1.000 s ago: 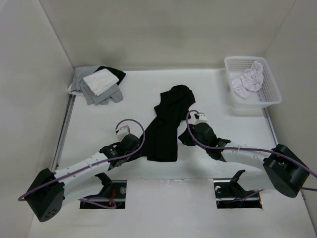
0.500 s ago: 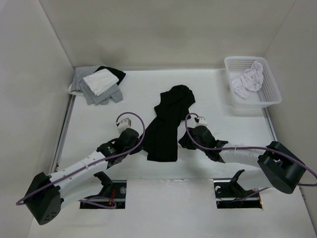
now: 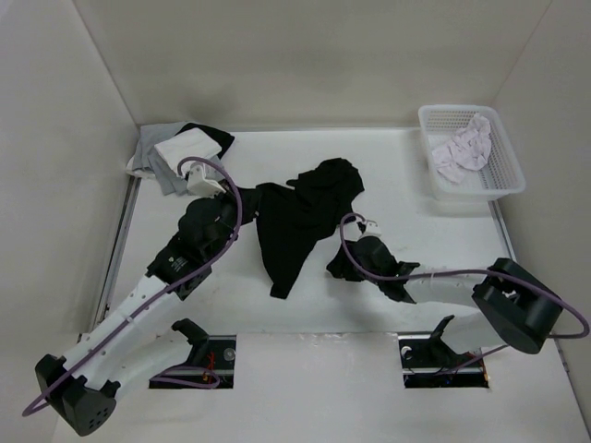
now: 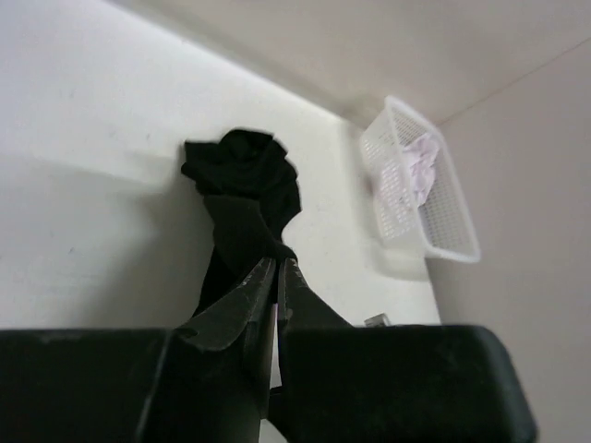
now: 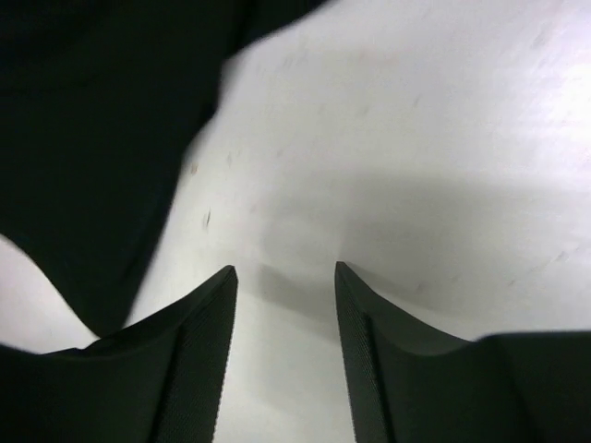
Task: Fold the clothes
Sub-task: Flatten the tank top out
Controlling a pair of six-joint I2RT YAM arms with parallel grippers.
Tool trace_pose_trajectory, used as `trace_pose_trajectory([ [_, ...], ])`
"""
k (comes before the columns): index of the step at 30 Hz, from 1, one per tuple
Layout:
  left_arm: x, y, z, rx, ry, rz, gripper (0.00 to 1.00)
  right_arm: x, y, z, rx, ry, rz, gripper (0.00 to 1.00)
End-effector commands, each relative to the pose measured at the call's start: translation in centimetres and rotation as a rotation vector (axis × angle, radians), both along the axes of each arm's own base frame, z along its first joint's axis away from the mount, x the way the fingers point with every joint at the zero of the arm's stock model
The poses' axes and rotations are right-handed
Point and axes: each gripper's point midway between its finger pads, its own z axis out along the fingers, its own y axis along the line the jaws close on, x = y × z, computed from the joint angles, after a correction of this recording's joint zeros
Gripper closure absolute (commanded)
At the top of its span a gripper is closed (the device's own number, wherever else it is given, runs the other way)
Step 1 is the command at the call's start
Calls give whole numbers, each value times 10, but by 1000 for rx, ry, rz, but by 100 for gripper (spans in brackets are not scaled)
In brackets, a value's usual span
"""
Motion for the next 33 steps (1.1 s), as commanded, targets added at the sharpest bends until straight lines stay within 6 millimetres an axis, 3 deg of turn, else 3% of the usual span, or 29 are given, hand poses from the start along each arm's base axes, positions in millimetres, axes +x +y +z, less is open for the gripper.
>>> trace_pose_trajectory([
  [1, 5, 5, 79, -56, -206, 12, 99, 51, 6, 32, 86, -104, -86, 47],
  [9, -2, -2, 101, -63, -273, -17, 99, 136, -23, 36, 176, -88, -320, 47],
  [14, -3, -7, 101, -52, -282, -30, 99, 165, -7, 19, 238, 1, -311, 50],
  [15, -2, -7, 100, -50, -282, -30, 99, 169, -2, 19, 250, 9, -304, 54],
  [17, -2, -10, 99, -52, -283, -35, 99, 178, 6, 19, 266, 17, -294, 75],
  [18, -3, -11, 101, -56, -285, -39, 99, 185, 3, 25, 279, -5, -310, 91],
  [19, -5, -13, 104, -60, -290, -48, 99, 187, 0, 33, 290, -28, -318, 97],
  [21, -9, -17, 111, -69, -304, -63, 99, 185, -10, 58, 316, -97, -329, 100],
  [23, -16, -19, 122, -74, -328, -81, 99, 171, -27, 98, 328, -203, -334, 100],
  [27, -28, -13, 141, -87, -375, -66, 99, 125, -55, 179, 314, -372, -300, 100],
  [33, -51, 16, 165, -107, -444, 9, 99, 54, -88, 295, 294, -583, -232, 99],
])
